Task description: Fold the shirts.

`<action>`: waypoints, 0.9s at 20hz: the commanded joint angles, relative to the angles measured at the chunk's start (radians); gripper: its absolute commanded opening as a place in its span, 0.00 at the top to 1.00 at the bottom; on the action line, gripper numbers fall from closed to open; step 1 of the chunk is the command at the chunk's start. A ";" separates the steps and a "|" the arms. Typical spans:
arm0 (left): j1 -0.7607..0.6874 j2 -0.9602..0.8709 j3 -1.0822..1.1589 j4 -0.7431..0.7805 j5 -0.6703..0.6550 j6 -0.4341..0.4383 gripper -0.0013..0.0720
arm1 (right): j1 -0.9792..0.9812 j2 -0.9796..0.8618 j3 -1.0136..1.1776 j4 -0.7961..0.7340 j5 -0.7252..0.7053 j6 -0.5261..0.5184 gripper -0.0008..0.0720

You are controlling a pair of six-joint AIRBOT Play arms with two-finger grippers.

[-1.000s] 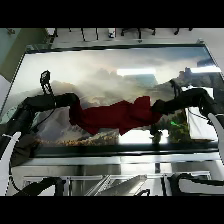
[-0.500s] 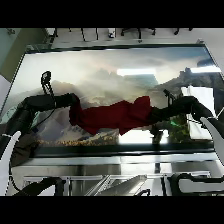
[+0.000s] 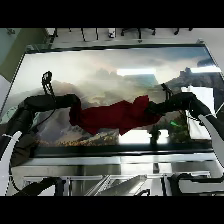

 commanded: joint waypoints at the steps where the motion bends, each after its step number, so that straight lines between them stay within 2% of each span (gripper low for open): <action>1: -0.014 0.014 0.002 0.001 -0.003 0.002 0.96 | 0.019 0.008 0.028 0.037 -0.005 0.001 0.96; 5: 0.036 0.211 0.144 0.001 0.007 0.017 0.96 | -0.090 0.183 0.323 0.084 -0.153 0.056 0.96; 9: 0.174 0.452 0.446 0.000 0.009 0.016 0.96 | -0.248 0.470 0.752 0.072 -0.059 0.073 0.96; 11: 0.248 0.539 0.577 -0.001 0.012 -0.022 0.96 | -0.323 0.584 0.900 0.035 0.003 0.072 0.96; 15: 0.360 0.648 0.763 0.013 0.035 -0.027 0.96 | -0.439 0.738 1.002 -0.011 0.089 0.068 0.96; 18: 0.424 0.632 0.883 0.077 0.160 -0.028 0.96 | -0.457 0.784 1.002 -0.011 0.156 0.048 0.96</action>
